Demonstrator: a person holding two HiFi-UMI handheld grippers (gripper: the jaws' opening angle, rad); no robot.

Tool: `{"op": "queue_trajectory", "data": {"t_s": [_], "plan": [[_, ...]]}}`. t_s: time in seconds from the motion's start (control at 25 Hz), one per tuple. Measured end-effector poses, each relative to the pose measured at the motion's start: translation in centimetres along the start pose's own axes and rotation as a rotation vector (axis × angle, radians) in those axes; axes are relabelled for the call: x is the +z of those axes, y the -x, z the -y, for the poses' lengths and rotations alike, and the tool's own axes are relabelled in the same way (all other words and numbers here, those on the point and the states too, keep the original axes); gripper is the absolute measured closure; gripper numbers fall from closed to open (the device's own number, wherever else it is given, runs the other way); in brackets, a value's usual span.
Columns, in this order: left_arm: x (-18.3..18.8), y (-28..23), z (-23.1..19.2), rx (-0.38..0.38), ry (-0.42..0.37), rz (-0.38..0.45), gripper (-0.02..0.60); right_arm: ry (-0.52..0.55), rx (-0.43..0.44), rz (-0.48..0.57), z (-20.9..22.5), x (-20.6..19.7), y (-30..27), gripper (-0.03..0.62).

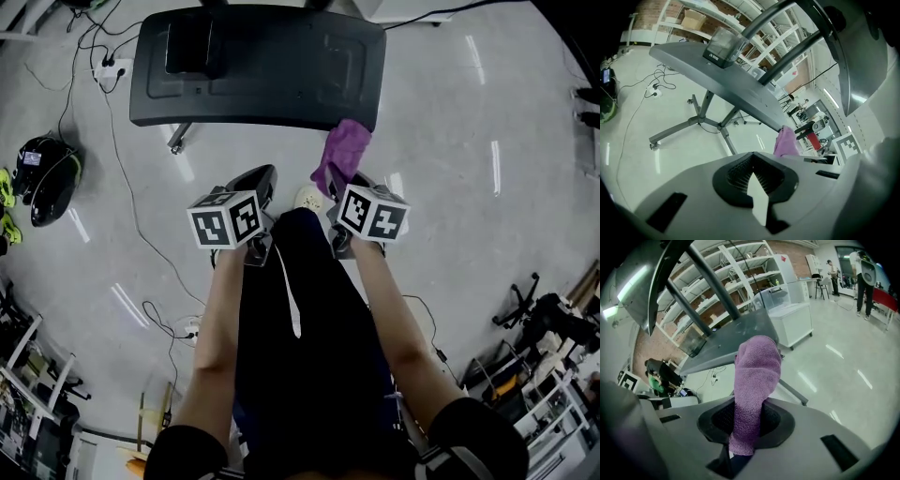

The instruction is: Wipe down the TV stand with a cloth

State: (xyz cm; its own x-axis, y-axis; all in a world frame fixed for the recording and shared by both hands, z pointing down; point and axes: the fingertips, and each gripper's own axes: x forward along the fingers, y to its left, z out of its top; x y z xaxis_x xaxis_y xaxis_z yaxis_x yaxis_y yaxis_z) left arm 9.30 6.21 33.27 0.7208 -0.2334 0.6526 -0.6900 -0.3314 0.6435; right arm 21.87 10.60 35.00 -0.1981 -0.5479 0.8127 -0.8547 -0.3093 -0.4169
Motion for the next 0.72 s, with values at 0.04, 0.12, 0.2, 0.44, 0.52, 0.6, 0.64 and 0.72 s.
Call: {"op": "queue_trajectory", "data": {"t_s": [0.04,0.12,0.2,0.44,0.52,0.6,0.64,0.72], "plan": [[-0.2,0.1,-0.3,0.002,0.004,0.002,0.575,0.015,0.006,-0.011,-0.7,-0.6,-0.4,0.505],[-0.5,0.5,-1.2,0.002,0.016,0.01,0.575,0.036,0.021,-0.027,-2.0,-1.5,-1.3,0.505],[-0.5,0.9,-2.5,0.004,0.027,0.025,0.575,0.052,0.039,-0.037,-3.4,-2.3,-2.5,0.503],[0.0,1.3,-7.0,0.027,0.026,0.096,0.575,0.152,0.09,-0.036,-6.9,-3.5,-6.8,0.505],[0.1,1.0,-8.7,0.027,0.018,0.118,0.574,0.198,0.105,-0.031,-7.9,-4.0,-8.9,0.505],[0.1,0.4,-10.4,0.027,0.001,0.138,0.575,0.258,0.118,-0.018,-8.9,-4.4,-11.1,0.505],[0.1,0.0,-11.2,0.031,-0.012,0.152,0.574,0.292,0.122,-0.009,-9.2,-4.6,-12.2,0.503],[0.1,-1.1,-13.2,0.048,-0.038,0.188,0.575,0.36,0.126,0.013,-9.3,-4.9,-14.7,0.505]]}}
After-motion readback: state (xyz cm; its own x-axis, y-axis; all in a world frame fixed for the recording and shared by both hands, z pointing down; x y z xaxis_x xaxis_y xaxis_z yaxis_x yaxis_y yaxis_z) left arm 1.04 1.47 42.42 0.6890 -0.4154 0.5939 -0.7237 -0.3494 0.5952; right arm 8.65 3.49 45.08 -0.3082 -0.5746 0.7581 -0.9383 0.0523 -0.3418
